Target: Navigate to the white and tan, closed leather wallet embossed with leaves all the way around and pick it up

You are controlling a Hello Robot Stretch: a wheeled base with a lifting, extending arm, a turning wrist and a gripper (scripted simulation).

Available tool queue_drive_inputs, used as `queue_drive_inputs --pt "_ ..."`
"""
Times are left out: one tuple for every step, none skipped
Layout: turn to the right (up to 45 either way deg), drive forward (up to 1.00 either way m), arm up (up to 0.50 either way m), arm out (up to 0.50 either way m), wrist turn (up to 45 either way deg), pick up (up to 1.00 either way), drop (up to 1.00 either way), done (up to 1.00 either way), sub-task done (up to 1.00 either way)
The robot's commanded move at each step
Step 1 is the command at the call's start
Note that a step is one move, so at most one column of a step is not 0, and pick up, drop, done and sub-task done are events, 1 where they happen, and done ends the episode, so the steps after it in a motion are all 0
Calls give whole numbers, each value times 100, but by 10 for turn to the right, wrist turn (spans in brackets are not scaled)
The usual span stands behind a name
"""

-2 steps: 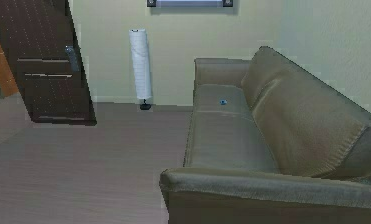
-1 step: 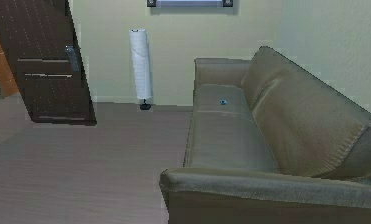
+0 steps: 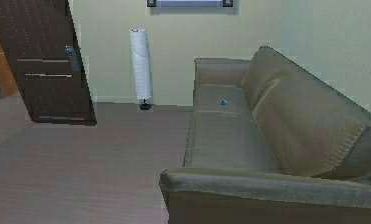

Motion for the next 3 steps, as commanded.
queue_drive_inputs --pt "0 0 0 0 0 100 0 0 0" --pt "0 0 10 0 0 0 0 0 0" --pt "0 0 0 0 0 0 0 100 0"
